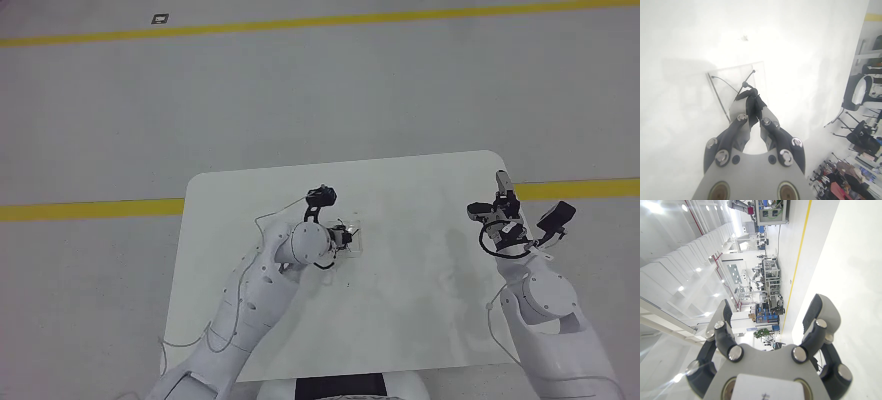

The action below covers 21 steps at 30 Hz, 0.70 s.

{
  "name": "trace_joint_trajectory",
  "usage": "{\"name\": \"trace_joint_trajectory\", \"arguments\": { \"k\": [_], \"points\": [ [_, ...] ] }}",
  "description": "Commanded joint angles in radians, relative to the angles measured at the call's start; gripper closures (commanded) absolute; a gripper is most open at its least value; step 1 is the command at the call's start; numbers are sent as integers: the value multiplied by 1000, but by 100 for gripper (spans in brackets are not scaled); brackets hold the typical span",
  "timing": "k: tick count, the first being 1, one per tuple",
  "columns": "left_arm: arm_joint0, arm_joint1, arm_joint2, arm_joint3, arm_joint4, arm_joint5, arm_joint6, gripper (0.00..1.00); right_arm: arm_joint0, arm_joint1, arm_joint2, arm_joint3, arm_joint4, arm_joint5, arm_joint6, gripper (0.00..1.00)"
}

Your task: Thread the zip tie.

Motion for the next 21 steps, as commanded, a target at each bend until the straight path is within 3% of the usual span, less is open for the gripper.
{"name": "trace_joint_trajectory", "arguments": {
  "k": [1, 7, 10, 16, 21],
  "points": [
    [22, 10, -19, -34, 11, -15, -14, 100, 0, 0, 0, 0, 0, 0, 0, 0],
    [88, 39, -92, -142, -60, -127, -61, 100, 0, 0, 0, 0, 0, 0, 0, 0],
    [109, 52, -129, -173, -118, -187, -91, 100, 0, 0, 0, 0, 0, 0, 0, 0],
    [110, 74, -189, -178, -248, -292, -176, 100, 0, 0, 0, 0, 0, 0, 0, 0],
    [110, 74, -189, -178, -248, -292, -176, 100, 0, 0, 0, 0, 0, 0, 0, 0]
  ]
}}
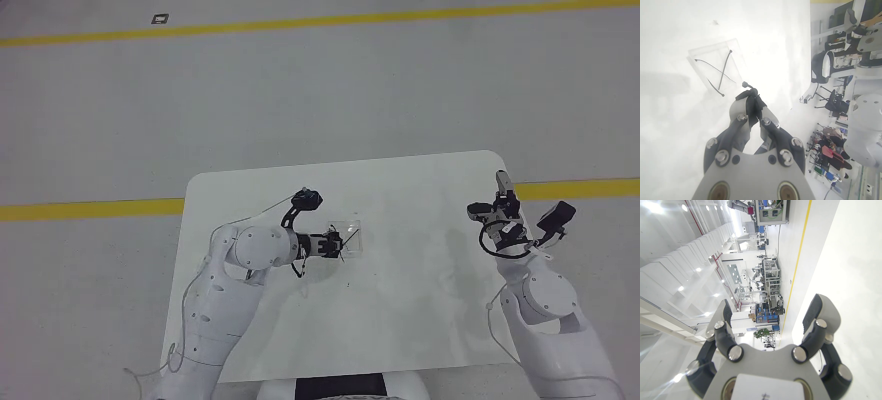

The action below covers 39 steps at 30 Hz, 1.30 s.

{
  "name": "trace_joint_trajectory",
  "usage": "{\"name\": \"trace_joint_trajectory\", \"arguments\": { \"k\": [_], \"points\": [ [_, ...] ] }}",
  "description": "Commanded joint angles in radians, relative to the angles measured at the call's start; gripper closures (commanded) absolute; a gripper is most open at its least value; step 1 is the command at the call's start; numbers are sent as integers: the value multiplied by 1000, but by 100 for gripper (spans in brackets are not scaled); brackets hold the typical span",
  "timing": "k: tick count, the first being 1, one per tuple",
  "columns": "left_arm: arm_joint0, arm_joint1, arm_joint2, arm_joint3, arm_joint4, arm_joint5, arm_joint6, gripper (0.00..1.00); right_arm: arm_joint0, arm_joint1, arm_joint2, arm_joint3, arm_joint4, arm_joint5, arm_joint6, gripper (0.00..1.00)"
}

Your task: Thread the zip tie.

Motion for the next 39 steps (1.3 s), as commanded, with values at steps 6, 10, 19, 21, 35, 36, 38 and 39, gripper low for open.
{"name": "trace_joint_trajectory", "arguments": {
  "k": [6, 10, 19, 21, 35, 36, 38, 39],
  "points": [
    [1, 2, 4, 6, -27, -27, 8, 100, 0, 0, 0, 0, 0, 0, 0, 0],
    [-22, 21, -30, 24, -103, -121, -104, 100, 0, 0, 0, 0, 0, 0, 0, 0],
    [-73, 103, 16, 106, -237, -346, -204, 100, 0, 0, 0, 0, 0, 0, 0, 0],
    [-96, 141, 85, 103, -282, -346, -204, 100, 0, 0, 0, 0, 0, 0, 0, 0],
    [-199, 290, 251, 104, -512, -346, -204, 100, 0, 0, 0, 0, 0, 0, 0, 0],
    [-199, 290, 251, 104, -512, -346, -204, 100, 0, 0, 0, 0, 0, 0, 0, 0],
    [-199, 290, 251, 104, -512, -346, -204, 100, 0, 0, 0, 0, 0, 0, 0, 0],
    [-199, 290, 251, 104, -512, -346, -204, 100, 0, 0, 0, 0, 0, 0, 0, 0]
  ]
}}
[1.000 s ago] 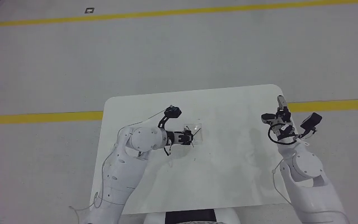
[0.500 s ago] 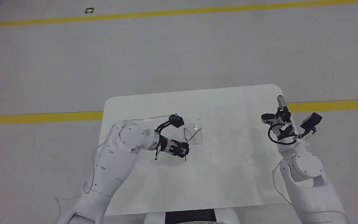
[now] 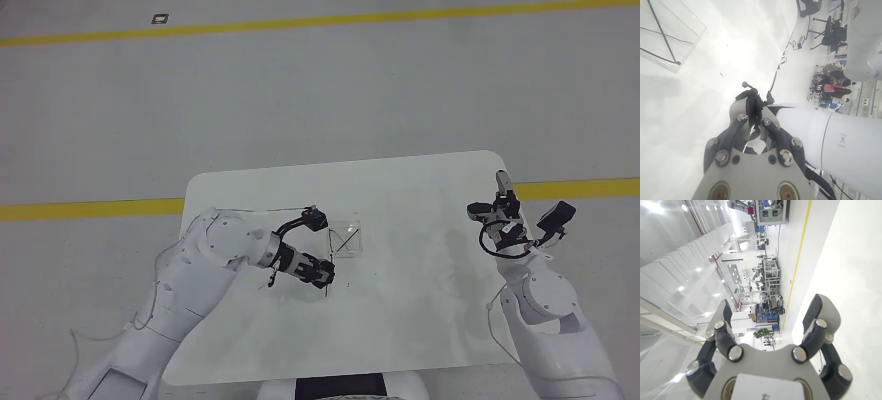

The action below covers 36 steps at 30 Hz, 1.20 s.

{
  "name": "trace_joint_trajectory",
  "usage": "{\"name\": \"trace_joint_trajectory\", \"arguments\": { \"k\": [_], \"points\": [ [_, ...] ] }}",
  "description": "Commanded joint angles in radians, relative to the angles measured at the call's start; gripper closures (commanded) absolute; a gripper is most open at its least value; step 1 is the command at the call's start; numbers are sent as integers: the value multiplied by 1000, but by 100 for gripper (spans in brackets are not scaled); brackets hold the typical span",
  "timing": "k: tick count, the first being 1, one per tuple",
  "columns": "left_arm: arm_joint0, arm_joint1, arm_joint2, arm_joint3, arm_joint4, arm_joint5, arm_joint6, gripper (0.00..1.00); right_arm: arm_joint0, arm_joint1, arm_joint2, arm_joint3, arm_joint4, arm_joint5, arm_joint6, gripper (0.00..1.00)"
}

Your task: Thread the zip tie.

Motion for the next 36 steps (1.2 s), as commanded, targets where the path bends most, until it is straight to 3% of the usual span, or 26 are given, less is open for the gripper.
{"name": "trace_joint_trajectory", "arguments": {
  "k": [1, 29, 31, 34, 36],
  "points": [
    [0, 0, 0, 0, 0, 0, 0, 100, 0, 0, 0, 0, 0, 0, 0, 0],
    [0, 0, 0, 0, 0, 0, 0, 100, 0, 0, 0, 0, 0, 0, 0, 0],
    [1, 1, 17, -11, 9, 0, 0, 100, 0, 0, 0, 0, 0, 0, 0, 0],
    [-10, 17, 54, -31, -12, 0, 0, 100, 0, 0, 0, 0, 0, 0, 0, 0],
    [-25, 41, 96, -55, -39, 0, 0, 100, 0, 0, 0, 0, 0, 0, 0, 0]
  ]
}}
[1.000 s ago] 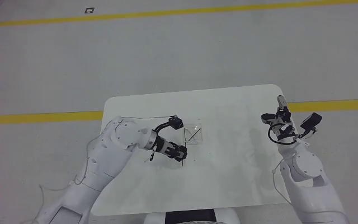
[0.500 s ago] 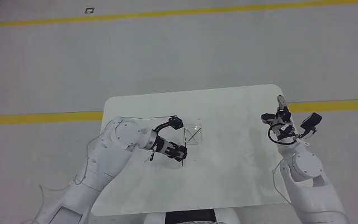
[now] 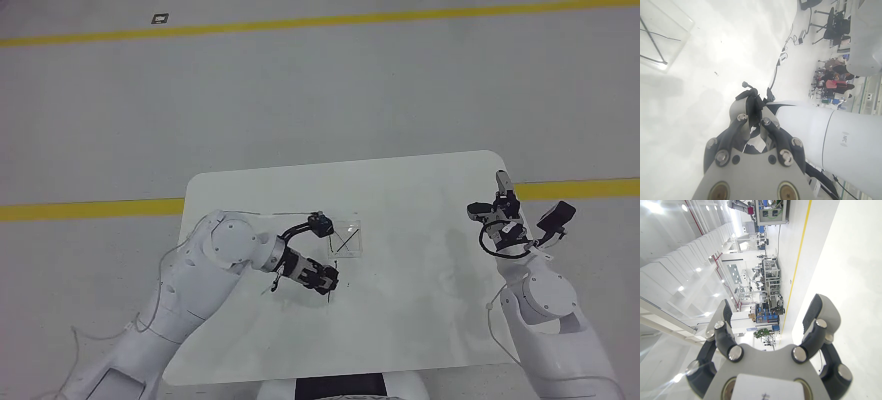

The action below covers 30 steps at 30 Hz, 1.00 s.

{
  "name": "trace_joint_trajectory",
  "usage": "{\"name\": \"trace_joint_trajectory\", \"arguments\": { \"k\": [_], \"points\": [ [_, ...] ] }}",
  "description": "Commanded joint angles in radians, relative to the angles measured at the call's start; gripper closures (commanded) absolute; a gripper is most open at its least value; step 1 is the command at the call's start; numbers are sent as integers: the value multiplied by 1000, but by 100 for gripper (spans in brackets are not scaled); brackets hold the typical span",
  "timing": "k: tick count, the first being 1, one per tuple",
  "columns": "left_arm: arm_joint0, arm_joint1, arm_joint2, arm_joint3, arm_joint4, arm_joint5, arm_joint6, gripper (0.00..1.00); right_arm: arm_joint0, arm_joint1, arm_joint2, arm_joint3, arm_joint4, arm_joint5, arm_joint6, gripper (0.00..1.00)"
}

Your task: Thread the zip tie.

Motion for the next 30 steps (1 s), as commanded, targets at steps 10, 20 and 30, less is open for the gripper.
{"name": "trace_joint_trajectory", "arguments": {
  "k": [10, 20, 30],
  "points": [
    [-106, 179, 157, -105, -178, 0, 0, 100, 0, 0, 0, 0, 0, 0, 0, 0],
    [-170, 285, 209, -154, -307, 0, 0, 100, 0, 0, 0, 0, 0, 0, 0, 0],
    [-164, 309, 184, -206, -334, 0, 0, 100, 0, 0, 0, 0, 0, 0, 0, 0]
  ]
}}
